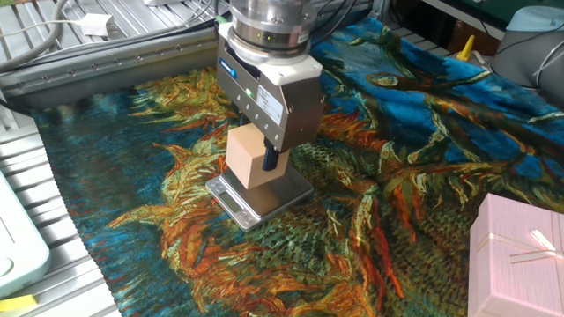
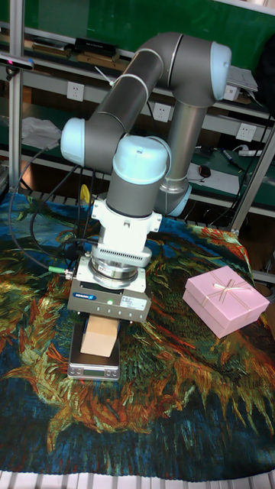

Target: Place the block on the scale

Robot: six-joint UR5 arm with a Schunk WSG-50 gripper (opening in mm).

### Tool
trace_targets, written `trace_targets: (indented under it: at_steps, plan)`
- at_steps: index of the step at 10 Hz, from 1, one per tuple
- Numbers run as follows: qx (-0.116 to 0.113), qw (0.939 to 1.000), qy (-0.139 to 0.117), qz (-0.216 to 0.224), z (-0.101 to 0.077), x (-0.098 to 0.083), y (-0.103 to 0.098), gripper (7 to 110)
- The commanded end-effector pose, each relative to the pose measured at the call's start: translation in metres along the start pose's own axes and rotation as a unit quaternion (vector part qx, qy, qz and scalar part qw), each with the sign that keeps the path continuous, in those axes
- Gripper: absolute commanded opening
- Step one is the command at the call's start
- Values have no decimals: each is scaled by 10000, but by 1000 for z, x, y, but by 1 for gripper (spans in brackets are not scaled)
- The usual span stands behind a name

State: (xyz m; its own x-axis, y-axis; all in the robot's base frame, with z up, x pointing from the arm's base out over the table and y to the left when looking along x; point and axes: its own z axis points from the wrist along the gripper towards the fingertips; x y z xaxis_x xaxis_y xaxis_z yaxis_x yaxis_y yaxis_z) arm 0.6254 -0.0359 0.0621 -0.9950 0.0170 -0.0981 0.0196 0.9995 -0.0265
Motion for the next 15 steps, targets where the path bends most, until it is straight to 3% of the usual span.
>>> trace_targets:
  at_steps: [1,12,15]
  plan:
    - [-64,9999,-76,45,10,-3,2,7]
    - [-97,9998,-175,10,14,-6,4,7]
    - [-289,9993,-153,170,14,-5,12,7]
